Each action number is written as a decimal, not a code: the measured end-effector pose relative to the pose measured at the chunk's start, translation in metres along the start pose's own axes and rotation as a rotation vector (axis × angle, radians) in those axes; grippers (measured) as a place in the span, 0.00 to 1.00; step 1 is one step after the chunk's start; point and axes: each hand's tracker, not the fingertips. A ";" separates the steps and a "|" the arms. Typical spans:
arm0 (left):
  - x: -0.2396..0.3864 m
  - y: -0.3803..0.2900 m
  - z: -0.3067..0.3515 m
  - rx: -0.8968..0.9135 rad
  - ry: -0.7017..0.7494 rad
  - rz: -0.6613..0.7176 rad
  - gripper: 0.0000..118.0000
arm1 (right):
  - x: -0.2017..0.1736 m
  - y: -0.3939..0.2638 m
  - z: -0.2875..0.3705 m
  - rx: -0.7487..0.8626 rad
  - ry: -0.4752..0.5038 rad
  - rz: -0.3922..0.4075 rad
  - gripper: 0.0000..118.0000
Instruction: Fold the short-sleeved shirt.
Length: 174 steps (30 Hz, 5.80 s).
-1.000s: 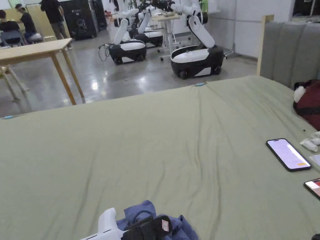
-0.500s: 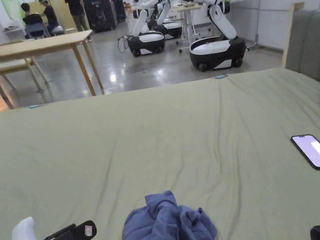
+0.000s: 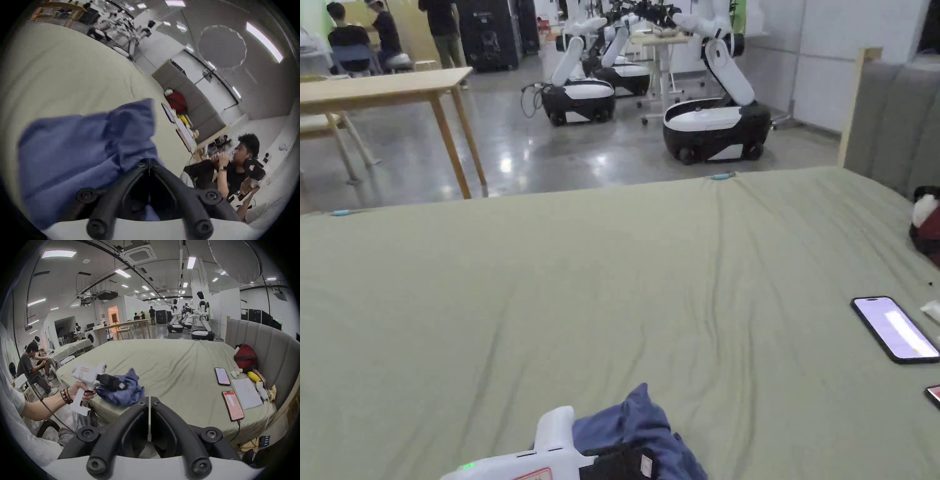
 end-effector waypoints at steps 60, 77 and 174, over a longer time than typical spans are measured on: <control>-0.111 -0.001 0.056 0.073 -0.189 0.439 0.63 | -0.024 -0.035 -0.289 -0.344 0.232 -0.269 0.03; -0.107 0.011 0.076 0.044 -0.085 0.258 0.28 | -0.034 -0.029 -0.284 -0.329 0.209 -0.258 0.03; 0.144 0.268 0.132 0.812 0.882 -0.527 1.00 | -0.040 0.323 -0.253 0.397 -0.289 0.188 1.00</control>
